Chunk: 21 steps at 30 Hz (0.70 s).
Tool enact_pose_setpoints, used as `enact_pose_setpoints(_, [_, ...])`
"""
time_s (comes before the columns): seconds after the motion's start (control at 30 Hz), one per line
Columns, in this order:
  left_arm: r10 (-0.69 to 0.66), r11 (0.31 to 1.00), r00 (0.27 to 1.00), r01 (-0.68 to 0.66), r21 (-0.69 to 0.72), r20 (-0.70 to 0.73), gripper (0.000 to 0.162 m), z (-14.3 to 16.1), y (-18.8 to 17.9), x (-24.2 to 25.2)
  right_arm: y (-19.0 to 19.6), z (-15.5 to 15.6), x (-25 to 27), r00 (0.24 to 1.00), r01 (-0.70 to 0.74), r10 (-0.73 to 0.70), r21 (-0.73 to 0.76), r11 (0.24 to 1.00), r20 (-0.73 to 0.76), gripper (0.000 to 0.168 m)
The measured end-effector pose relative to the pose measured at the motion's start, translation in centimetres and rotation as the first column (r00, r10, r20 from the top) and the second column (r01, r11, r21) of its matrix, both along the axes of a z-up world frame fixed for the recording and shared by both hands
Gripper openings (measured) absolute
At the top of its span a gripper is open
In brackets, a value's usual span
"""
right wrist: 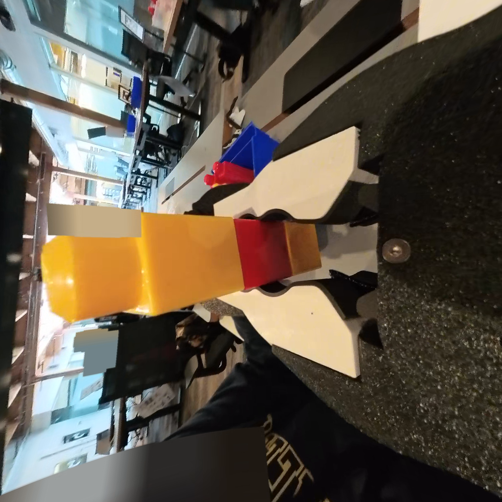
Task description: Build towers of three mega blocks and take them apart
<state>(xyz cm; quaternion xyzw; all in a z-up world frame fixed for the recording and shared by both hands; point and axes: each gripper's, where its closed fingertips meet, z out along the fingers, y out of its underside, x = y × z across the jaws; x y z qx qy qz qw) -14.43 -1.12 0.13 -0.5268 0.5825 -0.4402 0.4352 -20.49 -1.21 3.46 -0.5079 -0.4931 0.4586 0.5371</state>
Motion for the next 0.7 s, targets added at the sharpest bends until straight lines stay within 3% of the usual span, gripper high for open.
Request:
enact_pose_setpoints(0.07, [-0.016, 1.0, 1.0, 0.016, -0.008, 0.007, 0.052, 0.1, -0.3, 0.2, 0.3, 0.4, 0.5, 0.999, 0.024, -0.024, 0.014, 1.0, -0.023, 0.043])
enact_pose_setpoints(0.1, [-0.024, 1.0, 1.0, 0.024, -0.013, 0.01, 0.042, 0.2, -0.4, 0.1, 0.5, 1.0, 0.8, 0.997, 0.048, -0.046, 0.035, 0.998, -0.057, 0.049])
enact_pose_setpoints(0.13, [-0.043, 0.999, 0.999, 0.043, -0.025, 0.006, 0.04, 0.1, -0.6, 0.0, 0.5, 2.0, 1.3, 0.991, 0.064, -0.058, 0.042, 0.997, -0.122, 0.062])
enact_pose_setpoints(0.17, [-0.049, 0.998, 0.999, 0.049, -0.031, -0.017, 0.04, -0.2, -0.7, -0.1, -0.2, 3.1, 1.8, 0.983, 0.038, -0.028, 0.05, 0.998, -0.181, 0.064])
enact_pose_setpoints(0.23, [-0.044, 0.999, 0.994, 0.044, -0.003, -0.098, 0.04, -1.4, -0.7, -0.3, -1.2, 4.2, 2.8, 0.973, -0.001, 0.014, 0.058, 0.998, -0.232, 0.059])
enact_pose_setpoints(0.3, [-0.051, 0.998, 0.989, 0.053, 0.013, -0.14, 0.04, -2.0, -1.0, -0.3, -0.9, 3.9, 3.3, 0.982, 0.038, -0.025, 0.068, 0.997, -0.186, 0.044])
enact_pose_setpoints(0.43, [-0.077, 0.996, 0.988, 0.071, -0.047, -0.137, 0.039, -2.1, -1.4, 0.3, -0.6, 3.8, 3.9, 0.986, 0.123, -0.102, 0.162, 0.979, -0.135, 0.041])
enact_pose_setpoints(0.5, [-0.064, 0.994, 0.988, 0.05, -0.1, -0.144, 0.04, -2.4, -1.1, 0.6, -0.4, 3.8, 4.4, 0.971, 0.237, -0.211, 0.341, 0.91, -0.114, 0.041])
enact_pose_setpoints(0.53, [-0.05, 0.991, 0.987, 0.03, -0.129, -0.153, 0.039, -2.6, -0.8, 0.7, 0.0, 4.0, 4.9, 0.947, 0.317, -0.303, 0.447, 0.836, -0.105, 0.04])
enact_pose_setpoints(0.6, [-0.038, 0.976, 0.988, 0.005, -0.216, -0.148, 0.039, -2.9, -0.4, 1.0, 0.5, 4.8, 6.5, 0.86, 0.462, -0.487, 0.637, 0.617, -0.152, 0.04])
enact_pose_setpoints(0.63, [-0.045, 0.971, 0.991, 0.014, -0.237, -0.126, 0.039, -2.8, -0.2, 1.1, 0.4, 5.4, 7.4, 0.824, 0.506, -0.535, 0.668, 0.546, -0.187, 0.04])
enact_pose_setpoints(0.7, [-0.04, 0.972, 0.994, 0.015, -0.234, -0.103, 0.039, -2.8, 0.2, 1.1, 1.0, 5.7, 9.6, 0.747, 0.576, -0.647, 0.634, 0.516, -0.152, 0.04])
